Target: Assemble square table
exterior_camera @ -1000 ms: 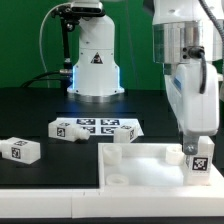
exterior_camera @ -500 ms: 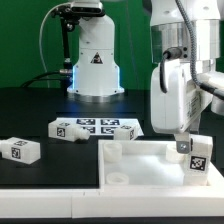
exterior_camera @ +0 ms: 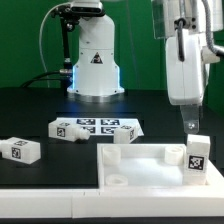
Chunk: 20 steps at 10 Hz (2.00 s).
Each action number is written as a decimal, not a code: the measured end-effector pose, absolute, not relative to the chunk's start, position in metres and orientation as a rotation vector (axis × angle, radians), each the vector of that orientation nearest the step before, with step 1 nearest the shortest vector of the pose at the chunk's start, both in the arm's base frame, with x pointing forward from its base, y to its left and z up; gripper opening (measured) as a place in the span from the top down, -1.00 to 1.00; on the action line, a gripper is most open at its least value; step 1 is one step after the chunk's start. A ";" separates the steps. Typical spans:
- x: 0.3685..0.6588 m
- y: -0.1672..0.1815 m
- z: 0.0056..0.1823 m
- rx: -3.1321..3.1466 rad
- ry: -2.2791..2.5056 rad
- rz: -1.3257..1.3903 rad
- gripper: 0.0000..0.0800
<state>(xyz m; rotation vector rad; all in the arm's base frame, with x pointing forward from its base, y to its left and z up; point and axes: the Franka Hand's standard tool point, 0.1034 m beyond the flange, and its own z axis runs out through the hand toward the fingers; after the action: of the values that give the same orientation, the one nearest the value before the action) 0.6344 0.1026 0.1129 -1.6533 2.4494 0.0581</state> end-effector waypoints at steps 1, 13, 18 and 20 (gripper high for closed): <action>0.633 0.103 0.107 -1.659 2.455 0.059 -0.62; 0.597 0.081 0.115 -2.460 1.683 -0.021 -0.62; 0.545 0.077 0.107 -2.754 1.223 0.094 -0.62; 0.544 0.075 0.106 -2.835 1.037 0.083 -0.62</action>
Offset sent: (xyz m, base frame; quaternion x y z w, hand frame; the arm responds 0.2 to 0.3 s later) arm 0.0000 0.0000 0.0000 0.0000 0.0000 0.0000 1.0000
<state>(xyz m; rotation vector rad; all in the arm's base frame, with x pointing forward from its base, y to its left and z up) 0.5437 0.0750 0.1055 -2.8353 1.0370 0.0835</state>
